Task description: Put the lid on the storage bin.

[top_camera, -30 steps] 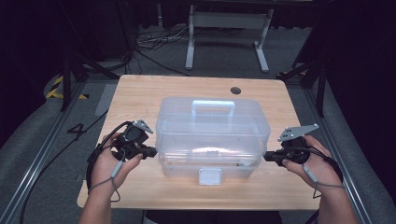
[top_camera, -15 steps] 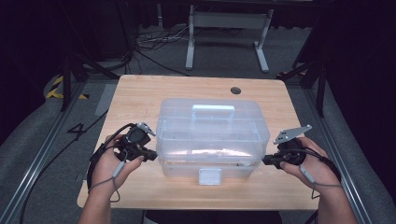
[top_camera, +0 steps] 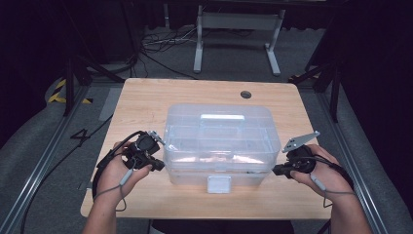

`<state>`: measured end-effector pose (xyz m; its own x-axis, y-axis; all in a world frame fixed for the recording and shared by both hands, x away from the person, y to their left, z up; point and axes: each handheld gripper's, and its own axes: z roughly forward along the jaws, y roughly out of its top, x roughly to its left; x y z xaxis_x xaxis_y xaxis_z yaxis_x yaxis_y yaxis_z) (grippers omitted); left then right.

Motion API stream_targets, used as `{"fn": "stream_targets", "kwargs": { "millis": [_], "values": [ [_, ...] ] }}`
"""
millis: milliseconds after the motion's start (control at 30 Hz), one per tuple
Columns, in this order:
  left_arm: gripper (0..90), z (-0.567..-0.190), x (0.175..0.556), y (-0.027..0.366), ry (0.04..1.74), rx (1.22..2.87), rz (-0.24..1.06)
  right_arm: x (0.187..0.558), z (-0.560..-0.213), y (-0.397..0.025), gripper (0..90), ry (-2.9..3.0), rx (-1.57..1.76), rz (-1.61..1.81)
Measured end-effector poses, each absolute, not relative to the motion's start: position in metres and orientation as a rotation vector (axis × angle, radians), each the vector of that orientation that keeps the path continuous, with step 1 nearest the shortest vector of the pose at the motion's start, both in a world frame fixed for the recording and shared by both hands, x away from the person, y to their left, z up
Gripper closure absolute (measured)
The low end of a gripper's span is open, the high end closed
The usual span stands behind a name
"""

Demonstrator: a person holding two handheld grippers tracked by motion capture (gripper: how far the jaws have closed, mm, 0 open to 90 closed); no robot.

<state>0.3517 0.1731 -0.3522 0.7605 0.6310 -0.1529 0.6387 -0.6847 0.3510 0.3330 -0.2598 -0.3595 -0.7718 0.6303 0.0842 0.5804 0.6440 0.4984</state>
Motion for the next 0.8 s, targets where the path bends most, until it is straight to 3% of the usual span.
{"fn": "stream_targets", "kwargs": {
  "millis": [800],
  "values": [
    [89.7,-0.3561,0.3514,0.172,0.97,2.617,-0.061,0.3338,-0.3656,-0.2589,88.6,2.805,1.016,0.715]
  ]
}}
